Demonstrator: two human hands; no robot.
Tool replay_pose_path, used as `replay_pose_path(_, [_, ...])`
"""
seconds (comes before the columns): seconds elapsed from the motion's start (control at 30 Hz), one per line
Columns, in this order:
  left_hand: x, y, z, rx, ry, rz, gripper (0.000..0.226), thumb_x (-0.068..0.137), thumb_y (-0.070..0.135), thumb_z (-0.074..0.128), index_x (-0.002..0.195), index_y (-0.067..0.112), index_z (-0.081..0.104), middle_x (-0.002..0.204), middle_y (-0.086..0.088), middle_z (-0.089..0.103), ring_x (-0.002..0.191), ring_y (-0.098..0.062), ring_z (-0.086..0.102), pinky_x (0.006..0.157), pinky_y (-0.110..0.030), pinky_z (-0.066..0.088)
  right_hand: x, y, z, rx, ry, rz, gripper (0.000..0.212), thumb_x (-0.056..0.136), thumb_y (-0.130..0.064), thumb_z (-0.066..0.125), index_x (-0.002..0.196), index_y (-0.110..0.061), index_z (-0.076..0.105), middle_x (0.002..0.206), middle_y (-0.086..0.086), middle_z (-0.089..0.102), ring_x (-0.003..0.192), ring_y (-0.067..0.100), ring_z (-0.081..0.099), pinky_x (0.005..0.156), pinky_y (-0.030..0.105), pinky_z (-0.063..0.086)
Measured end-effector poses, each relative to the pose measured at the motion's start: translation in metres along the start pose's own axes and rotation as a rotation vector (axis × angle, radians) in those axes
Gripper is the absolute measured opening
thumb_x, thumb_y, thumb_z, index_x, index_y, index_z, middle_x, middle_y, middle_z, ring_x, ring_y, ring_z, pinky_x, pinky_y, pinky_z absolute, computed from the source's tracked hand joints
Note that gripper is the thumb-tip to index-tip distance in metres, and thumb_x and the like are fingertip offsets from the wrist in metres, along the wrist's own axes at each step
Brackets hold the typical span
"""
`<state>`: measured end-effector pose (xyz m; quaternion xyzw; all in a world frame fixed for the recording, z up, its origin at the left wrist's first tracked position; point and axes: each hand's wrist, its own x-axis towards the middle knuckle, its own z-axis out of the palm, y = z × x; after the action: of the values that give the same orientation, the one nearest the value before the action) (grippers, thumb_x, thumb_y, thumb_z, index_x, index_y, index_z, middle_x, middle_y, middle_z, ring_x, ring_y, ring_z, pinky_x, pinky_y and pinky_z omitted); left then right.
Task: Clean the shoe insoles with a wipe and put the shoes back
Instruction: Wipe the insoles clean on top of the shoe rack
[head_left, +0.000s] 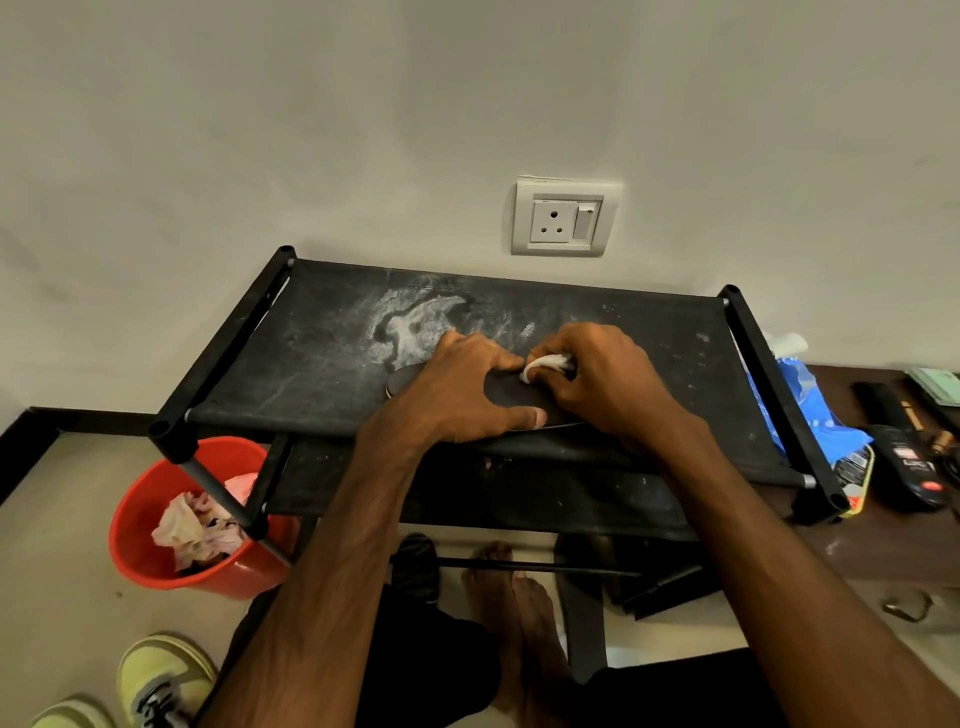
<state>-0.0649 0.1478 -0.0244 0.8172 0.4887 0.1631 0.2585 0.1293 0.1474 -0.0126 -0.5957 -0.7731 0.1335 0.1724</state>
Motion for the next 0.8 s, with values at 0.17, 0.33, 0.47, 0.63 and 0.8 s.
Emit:
replay_pose_path(0.17, [0.001,0.002,0.004,0.002,-0.005,-0.071,0.074,0.075,0.065,0.076,0.14,0.033,0.057,0.139,0.009,0.05,0.136,-0.014,0.03,0.112,-0.033,0.026,-0.001,0.023,-0.017,-0.087,0.01,0.157,0.012,0.087,-0.034,0.072,0.096,-0.039,0.079,0.094,-0.008,0.077,0.089,0.019,0.069,0.078,0.037,0.057])
replay_pose_path(0.33, [0.001,0.002,0.003,0.006,0.001,-0.071,0.074,0.075,0.063,0.077,0.139,0.032,0.058,0.14,0.007,0.051,0.134,-0.015,0.03,0.111,-0.033,0.024,0.0,0.012,-0.011,-0.114,0.017,0.153,0.012,0.089,-0.029,0.073,0.097,-0.034,0.08,0.097,-0.004,0.077,0.091,0.02,0.069,0.081,0.041,0.058])
replay_pose_path(0.47, [0.0,0.001,0.0,-0.03,0.0,-0.036,0.06,0.075,0.059,0.079,0.127,0.033,0.067,0.125,0.006,0.059,0.115,-0.01,0.034,0.095,-0.03,0.024,0.004,-0.01,0.004,-0.074,-0.054,0.028,0.015,0.091,-0.024,0.073,0.103,-0.029,0.08,0.1,-0.001,0.076,0.091,0.021,0.069,0.082,0.045,0.059])
replay_pose_path(0.63, [0.0,0.001,0.005,-0.018,0.013,-0.066,0.071,0.073,0.063,0.078,0.136,0.035,0.06,0.135,0.009,0.054,0.131,-0.016,0.032,0.106,-0.03,0.026,0.0,0.005,-0.009,-0.045,-0.056,0.09,0.013,0.089,-0.033,0.075,0.1,-0.039,0.08,0.094,-0.008,0.077,0.087,0.016,0.069,0.079,0.043,0.059])
replay_pose_path(0.8, [0.001,0.001,0.006,-0.049,0.013,-0.097,0.076,0.071,0.063,0.08,0.137,0.032,0.06,0.137,0.009,0.052,0.134,-0.016,0.031,0.111,-0.034,0.03,-0.005,0.019,-0.021,-0.106,-0.001,0.18,0.015,0.087,-0.033,0.075,0.1,-0.037,0.08,0.094,-0.004,0.077,0.089,0.022,0.069,0.08,0.042,0.058])
